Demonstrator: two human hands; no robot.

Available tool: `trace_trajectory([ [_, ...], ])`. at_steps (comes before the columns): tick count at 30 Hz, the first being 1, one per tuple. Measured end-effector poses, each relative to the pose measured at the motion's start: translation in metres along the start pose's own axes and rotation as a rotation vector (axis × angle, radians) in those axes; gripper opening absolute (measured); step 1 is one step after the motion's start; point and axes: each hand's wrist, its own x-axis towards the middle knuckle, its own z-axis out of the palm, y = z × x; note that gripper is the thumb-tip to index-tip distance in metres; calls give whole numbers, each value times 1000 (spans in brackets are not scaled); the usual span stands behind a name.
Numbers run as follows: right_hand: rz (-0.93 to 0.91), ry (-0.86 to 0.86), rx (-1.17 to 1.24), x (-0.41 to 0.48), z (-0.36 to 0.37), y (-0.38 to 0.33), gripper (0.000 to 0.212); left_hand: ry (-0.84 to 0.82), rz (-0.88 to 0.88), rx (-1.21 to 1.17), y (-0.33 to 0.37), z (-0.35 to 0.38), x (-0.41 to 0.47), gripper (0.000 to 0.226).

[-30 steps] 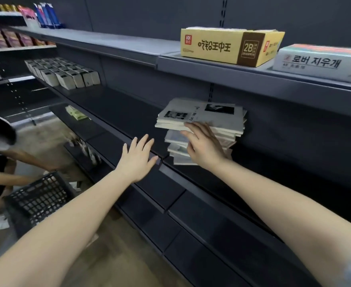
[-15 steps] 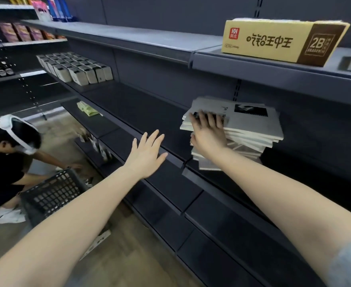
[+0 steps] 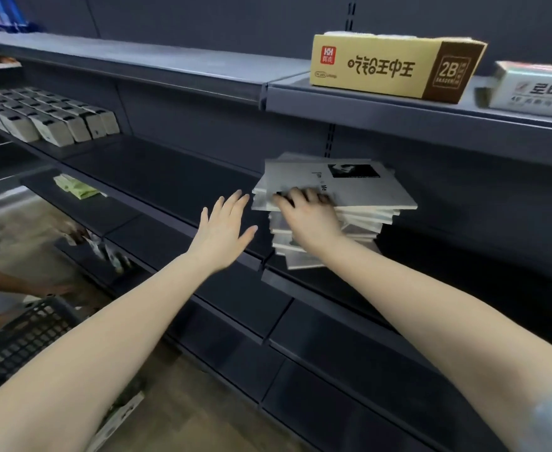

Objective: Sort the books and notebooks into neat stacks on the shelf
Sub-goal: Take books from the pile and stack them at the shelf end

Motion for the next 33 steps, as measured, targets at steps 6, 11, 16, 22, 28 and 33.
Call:
trace_trajectory([
  [6, -110, 155, 93, -39, -16, 17, 50, 47, 67, -11, 35, 0, 2, 76],
  [11, -122, 184, 172, -82, -22, 40, 70, 96, 121, 59, 62, 0, -5, 71],
  [16, 16, 50, 339, -140, -31, 76, 79, 151, 268, 139, 93, 1, -10, 60],
  [22, 186, 31, 348, -196, -40, 114, 63, 107, 437, 153, 144, 15, -35, 60],
  [28, 262, -54, 416, -224, -46, 121, 61, 129, 600, 57, 185, 24, -51, 58],
  [33, 311, -27, 401, -259, -49, 131, 66, 102, 722, 75, 207, 33, -57, 75],
])
